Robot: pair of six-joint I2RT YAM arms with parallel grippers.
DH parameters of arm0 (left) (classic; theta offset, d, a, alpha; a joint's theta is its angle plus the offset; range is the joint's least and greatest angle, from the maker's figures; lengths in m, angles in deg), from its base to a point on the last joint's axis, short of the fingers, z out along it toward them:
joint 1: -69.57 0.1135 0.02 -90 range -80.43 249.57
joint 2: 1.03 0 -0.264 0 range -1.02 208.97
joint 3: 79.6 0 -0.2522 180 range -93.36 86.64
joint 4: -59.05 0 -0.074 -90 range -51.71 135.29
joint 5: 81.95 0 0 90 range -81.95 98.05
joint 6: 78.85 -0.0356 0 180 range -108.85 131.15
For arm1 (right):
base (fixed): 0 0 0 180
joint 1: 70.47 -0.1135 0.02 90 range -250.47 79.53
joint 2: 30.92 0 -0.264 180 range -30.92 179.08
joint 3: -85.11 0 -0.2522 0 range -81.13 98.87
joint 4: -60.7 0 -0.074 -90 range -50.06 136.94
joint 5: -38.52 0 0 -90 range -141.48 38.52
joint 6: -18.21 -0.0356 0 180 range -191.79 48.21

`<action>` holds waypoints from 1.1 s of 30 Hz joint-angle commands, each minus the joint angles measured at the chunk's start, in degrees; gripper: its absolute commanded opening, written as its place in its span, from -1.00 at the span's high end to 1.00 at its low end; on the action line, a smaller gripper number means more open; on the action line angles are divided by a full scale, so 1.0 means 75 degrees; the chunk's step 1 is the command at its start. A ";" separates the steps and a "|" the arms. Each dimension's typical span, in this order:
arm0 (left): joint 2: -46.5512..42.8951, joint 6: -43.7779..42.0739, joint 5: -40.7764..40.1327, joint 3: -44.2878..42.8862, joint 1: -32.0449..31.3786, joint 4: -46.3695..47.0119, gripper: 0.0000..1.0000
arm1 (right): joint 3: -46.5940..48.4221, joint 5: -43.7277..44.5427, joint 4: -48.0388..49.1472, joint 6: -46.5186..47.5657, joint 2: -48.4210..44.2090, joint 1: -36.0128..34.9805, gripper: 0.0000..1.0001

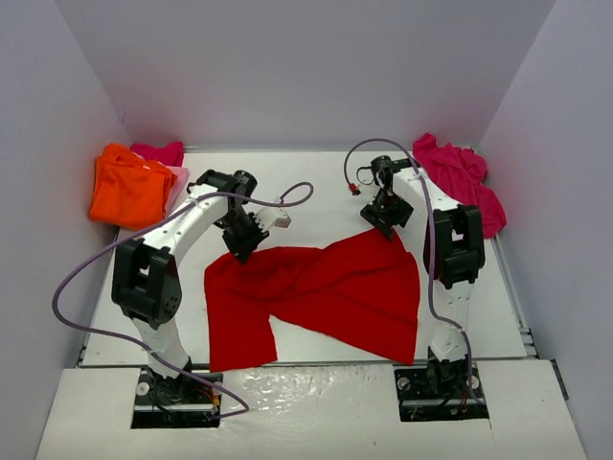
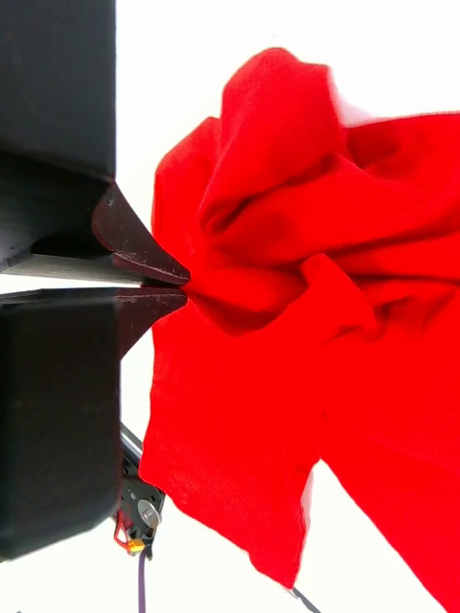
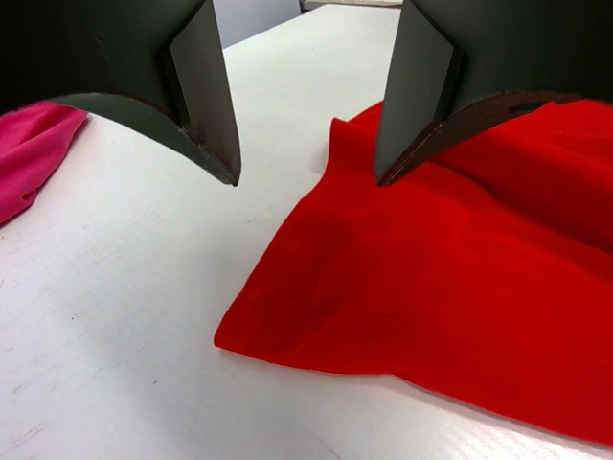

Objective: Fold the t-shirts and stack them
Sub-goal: Flatten out the tshirt

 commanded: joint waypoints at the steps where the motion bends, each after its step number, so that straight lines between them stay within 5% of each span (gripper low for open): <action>1: -0.0531 0.0057 -0.0106 -0.0482 -0.0011 -0.0354 0.96 | 0.0261 0.0111 -0.0114 -0.0117 0.0020 0.0048 -0.11; 10: -0.1121 0.0135 -0.0274 -0.0186 -0.0082 -0.0157 1.00 | 0.0322 0.0135 -0.0068 -0.0124 0.0063 0.0096 -0.09; 23: -0.1955 0.0236 -0.1549 -0.2030 -0.0081 -0.0200 1.00 | 0.1180 -0.0064 -0.0079 -0.0294 0.0728 0.0212 -0.17; 33: -0.1768 0.0417 -0.1796 -0.2047 -0.0073 0.0179 1.00 | 0.2211 -0.0952 -0.0427 -0.0229 0.1635 0.0212 -0.20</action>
